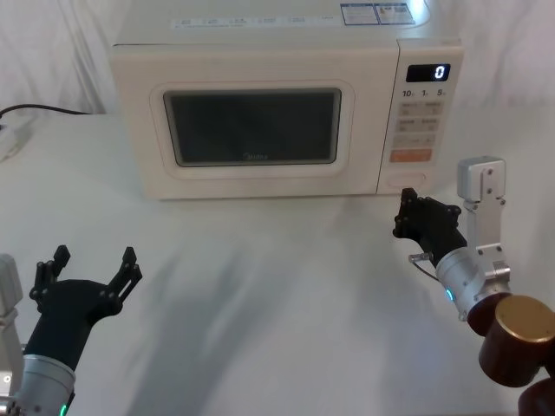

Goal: Press the button to open the microwave door with one hand; close the microwave door with the other hand.

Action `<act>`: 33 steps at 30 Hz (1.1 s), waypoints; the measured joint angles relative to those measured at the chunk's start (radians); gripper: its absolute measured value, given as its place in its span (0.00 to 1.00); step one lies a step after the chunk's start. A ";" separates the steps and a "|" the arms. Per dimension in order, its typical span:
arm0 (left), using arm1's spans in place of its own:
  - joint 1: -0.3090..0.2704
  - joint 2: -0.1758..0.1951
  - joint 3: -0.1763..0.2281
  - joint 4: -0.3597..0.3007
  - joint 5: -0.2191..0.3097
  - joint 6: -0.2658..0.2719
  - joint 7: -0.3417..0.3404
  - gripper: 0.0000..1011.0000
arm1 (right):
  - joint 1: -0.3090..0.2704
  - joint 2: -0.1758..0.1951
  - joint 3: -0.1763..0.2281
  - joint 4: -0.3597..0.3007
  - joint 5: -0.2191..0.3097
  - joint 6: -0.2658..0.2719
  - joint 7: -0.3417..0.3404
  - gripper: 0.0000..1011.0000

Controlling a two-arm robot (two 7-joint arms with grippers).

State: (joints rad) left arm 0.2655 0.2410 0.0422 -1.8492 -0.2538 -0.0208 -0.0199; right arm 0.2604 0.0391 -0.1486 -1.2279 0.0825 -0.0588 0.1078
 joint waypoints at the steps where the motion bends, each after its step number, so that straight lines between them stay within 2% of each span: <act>1: 0.000 0.000 0.000 0.000 0.000 0.000 0.000 0.99 | 0.006 -0.001 0.000 0.008 -0.001 -0.002 0.001 0.00; 3: 0.000 0.000 0.000 0.000 0.000 0.000 0.000 0.99 | 0.030 -0.004 0.000 0.046 -0.007 -0.016 0.001 0.00; 13: 0.000 0.000 0.000 0.000 0.000 0.000 0.000 0.99 | 0.094 -0.016 0.009 0.151 -0.016 -0.056 -0.002 0.00; 33: 0.000 0.000 0.000 0.000 0.000 0.000 0.000 0.99 | 0.197 -0.029 0.029 0.315 -0.022 -0.101 0.002 0.00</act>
State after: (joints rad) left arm 0.2655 0.2410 0.0422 -1.8492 -0.2538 -0.0208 -0.0199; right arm 0.4575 0.0097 -0.1201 -0.9132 0.0603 -0.1596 0.1095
